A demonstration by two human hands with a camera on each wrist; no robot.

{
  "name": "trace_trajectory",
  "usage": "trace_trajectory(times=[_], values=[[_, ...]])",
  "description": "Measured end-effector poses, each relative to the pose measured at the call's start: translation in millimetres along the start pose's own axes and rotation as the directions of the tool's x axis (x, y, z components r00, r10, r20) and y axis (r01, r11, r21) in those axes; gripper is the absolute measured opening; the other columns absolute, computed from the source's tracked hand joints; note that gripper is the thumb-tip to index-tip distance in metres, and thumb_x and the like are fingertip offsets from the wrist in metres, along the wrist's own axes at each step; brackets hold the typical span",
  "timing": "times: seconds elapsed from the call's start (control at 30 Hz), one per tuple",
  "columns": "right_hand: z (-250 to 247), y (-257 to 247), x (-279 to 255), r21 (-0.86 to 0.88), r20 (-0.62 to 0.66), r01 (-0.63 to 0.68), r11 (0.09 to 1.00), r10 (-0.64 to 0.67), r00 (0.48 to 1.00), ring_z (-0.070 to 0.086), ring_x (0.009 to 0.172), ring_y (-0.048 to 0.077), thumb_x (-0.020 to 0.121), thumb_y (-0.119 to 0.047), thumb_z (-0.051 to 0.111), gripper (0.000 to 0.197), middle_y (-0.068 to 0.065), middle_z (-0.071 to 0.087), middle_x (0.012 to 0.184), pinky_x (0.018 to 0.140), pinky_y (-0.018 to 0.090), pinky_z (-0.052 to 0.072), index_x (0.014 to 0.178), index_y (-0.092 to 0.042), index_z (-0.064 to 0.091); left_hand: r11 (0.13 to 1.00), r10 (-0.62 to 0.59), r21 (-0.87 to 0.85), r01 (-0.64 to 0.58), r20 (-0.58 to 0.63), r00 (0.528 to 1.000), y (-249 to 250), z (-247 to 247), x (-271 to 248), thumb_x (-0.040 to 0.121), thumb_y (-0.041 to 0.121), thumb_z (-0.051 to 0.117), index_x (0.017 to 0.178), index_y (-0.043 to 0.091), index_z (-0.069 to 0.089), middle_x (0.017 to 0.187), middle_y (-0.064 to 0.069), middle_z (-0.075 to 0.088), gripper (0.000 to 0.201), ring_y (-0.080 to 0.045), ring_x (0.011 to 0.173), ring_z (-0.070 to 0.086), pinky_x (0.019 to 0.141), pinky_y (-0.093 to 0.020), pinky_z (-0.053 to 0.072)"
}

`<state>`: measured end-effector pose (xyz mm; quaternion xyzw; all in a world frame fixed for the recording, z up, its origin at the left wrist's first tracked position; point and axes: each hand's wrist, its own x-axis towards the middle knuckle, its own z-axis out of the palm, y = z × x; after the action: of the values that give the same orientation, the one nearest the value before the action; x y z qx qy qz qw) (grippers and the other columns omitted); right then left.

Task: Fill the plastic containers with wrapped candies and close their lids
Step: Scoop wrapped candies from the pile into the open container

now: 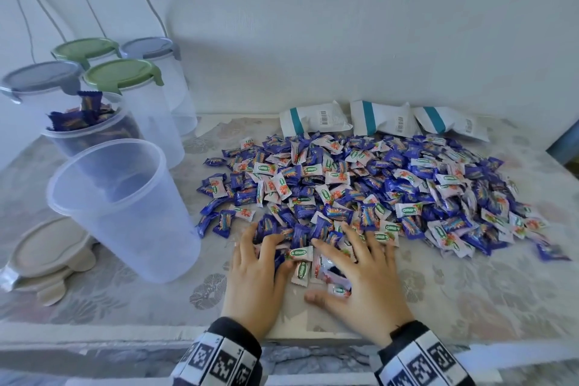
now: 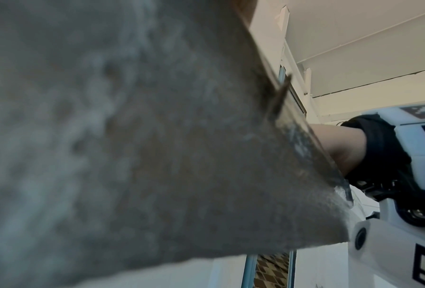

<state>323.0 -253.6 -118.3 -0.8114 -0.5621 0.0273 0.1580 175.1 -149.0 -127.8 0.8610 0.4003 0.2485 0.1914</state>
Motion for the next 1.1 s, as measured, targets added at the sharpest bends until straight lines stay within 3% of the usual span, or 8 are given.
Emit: trace_trajectory(times=[0.13,0.3,0.43,0.57,0.67,0.8,0.9,1.1], values=[[0,0,1,0.067,-0.133,0.043,0.997,-0.034,0.99,0.05,0.101,0.027,0.082,-0.079,0.027,0.056,0.0,0.054,0.112,0.077,0.045,0.049,0.115,-0.043,0.055,0.997,0.073,-0.03,-0.074,-0.05,0.996,-1,1,0,0.07,0.012,0.079,0.102,0.022,0.049,0.109,-0.014,0.052,0.045,-0.035,0.091,0.055,0.078,-0.032,0.039],[-3,-1,1,0.058,-0.214,0.059,0.997,-0.046,0.976,0.053,0.079,0.023,0.086,-0.065,0.04,0.044,0.001,0.054,0.091,0.061,0.031,0.044,0.106,-0.034,0.063,0.995,0.091,-0.02,-0.095,-0.15,0.985,0,1,-4,0.08,0.03,0.049,0.099,0.02,0.052,0.1,-0.013,0.053,0.022,-0.03,0.087,0.05,0.075,-0.033,0.039],[-8,-2,0,0.111,-0.215,0.006,0.994,0.018,0.976,0.056,0.065,0.02,0.078,-0.041,0.071,0.029,0.001,0.054,0.085,0.046,0.024,0.04,0.104,-0.031,0.064,0.985,0.058,-0.15,-0.087,-0.187,0.981,0,-1,-5,0.078,0.009,0.054,0.098,0.022,0.048,0.101,-0.017,0.052,0.025,-0.037,0.087,0.054,0.076,-0.035,0.038],[-7,2,-3,0.216,-0.289,-0.054,0.975,0.116,0.95,0.064,0.065,0.024,0.055,0.004,0.085,0.057,0.009,0.06,0.091,0.051,0.021,0.045,0.103,-0.022,0.068,0.96,0.053,-0.257,-0.11,-0.22,0.974,-3,-2,-4,0.08,0.007,0.053,0.097,0.025,0.049,0.103,-0.007,0.046,0.024,-0.018,0.094,0.05,0.083,-0.025,0.04],[-13,1,-1,0.348,-0.433,-0.012,0.937,0.172,0.885,0.06,0.079,-0.01,0.056,0.019,0.078,0.054,0.007,0.054,0.083,0.062,-0.001,0.037,0.096,-0.016,0.071,0.94,0.033,-0.322,-0.113,-0.244,0.969,-7,-7,-4,0.082,-0.005,0.058,0.097,0.015,0.056,0.102,-0.002,0.042,0.025,0.007,0.1,0.045,0.087,-0.005,0.036],[-22,4,0,0.51,-0.435,-0.034,0.86,0.291,0.852,0.061,0.078,0.013,0.07,-0.01,0.082,0.03,0.004,0.066,0.084,0.065,0.011,0.042,0.091,-0.026,0.067,0.918,0.051,-0.365,-0.157,-0.283,0.958,0,-34,-2,0.081,-0.003,0.06,0.095,0.009,0.058,0.1,-0.006,0.047,0.019,0.011,0.1,0.045,0.084,0.0,0.035],[-36,-3,1,0.606,-0.417,0.006,0.796,0.312,0.854,0.058,0.078,0.005,0.07,-0.018,0.08,0.026,-0.012,0.068,0.085,0.067,0.003,0.039,0.086,-0.032,0.064,0.866,0.125,-0.442,-0.235,-0.263,0.957,12,-72,0,0.082,0.008,0.056,0.095,0.025,0.054,0.102,0.004,0.048,0.022,0.006,0.096,0.05,0.082,-0.002,0.039],[-61,-27,8,0.72,-0.356,0.107,0.686,0.232,0.905,0.056,0.089,-0.015,0.068,-0.032,0.071,0.017,-0.034,0.063,0.095,0.073,0.001,0.039,0.084,-0.03,0.066,0.884,0.275,-0.286,-0.37,-0.321,0.906,24,-172,10,0.085,0.024,0.048,0.102,0.025,0.053,0.11,0.012,0.045,0.018,0.006,0.102,0.049,0.086,-0.003,0.038]])
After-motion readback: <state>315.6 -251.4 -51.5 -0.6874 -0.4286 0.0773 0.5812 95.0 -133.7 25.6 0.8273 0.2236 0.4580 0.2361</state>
